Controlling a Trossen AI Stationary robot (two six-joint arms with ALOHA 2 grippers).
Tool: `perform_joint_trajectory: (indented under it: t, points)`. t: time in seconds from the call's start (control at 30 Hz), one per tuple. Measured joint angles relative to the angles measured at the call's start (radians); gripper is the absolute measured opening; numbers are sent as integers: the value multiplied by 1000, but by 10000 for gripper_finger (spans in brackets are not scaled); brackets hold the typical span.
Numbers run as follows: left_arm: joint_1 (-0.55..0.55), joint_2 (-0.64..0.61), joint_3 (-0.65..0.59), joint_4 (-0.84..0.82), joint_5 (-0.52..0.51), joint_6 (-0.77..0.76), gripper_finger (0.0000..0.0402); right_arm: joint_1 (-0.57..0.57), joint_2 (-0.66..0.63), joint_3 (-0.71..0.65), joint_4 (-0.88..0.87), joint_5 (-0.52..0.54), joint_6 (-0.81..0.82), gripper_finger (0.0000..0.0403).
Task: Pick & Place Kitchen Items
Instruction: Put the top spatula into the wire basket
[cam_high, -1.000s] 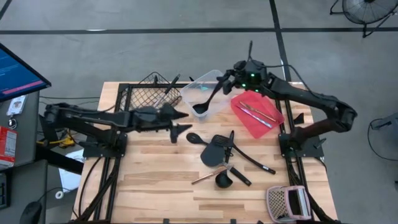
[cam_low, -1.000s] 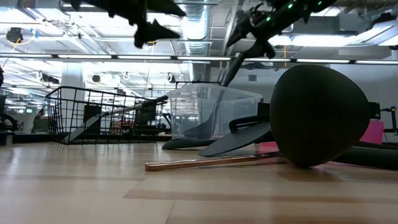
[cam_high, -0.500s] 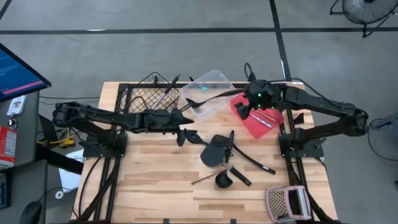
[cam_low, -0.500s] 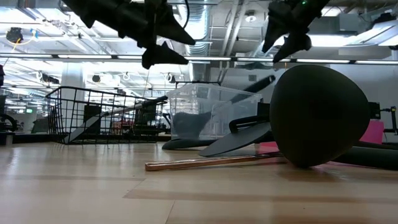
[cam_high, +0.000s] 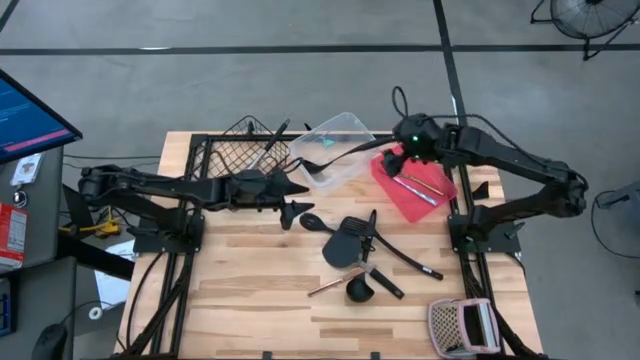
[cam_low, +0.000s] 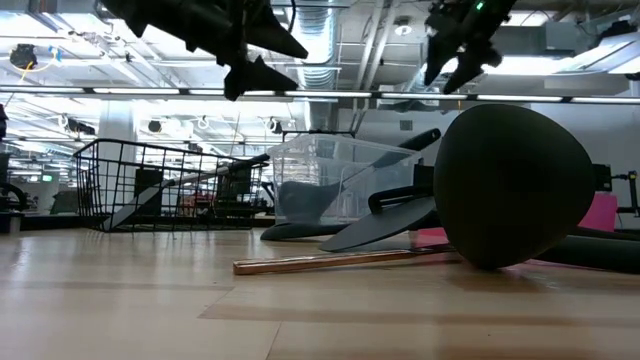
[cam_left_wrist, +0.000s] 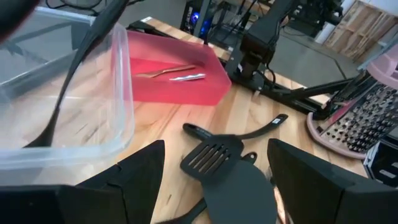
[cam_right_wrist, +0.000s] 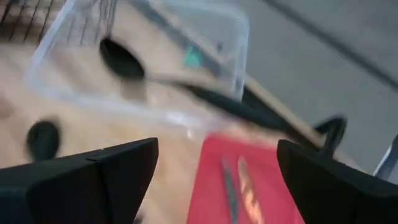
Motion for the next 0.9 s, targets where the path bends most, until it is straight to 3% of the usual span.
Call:
perform_joint_trajectory:
  t: [0.13, 0.27, 0.53, 0.7, 0.9]
  points:
    - [18, -54, 0, -20, 0, 0, 268, 83, 12, 21, -178, -85, 102, 324]
    - [48, -120, 0, -20, 0, 0, 268, 214, 62, -32, -237, -130, 232, 324]
    - [97, -207, 0, -22, -1, 0, 268, 466, 235, -138, -193, -145, 370, 324]
    - [100, -219, 0, -27, 0, 0, 268, 536, 312, -189, -145, -260, 381, 324]
    - [100, -217, 0, -54, 24, 0, 268, 595, 347, -281, -54, -297, 440, 324]
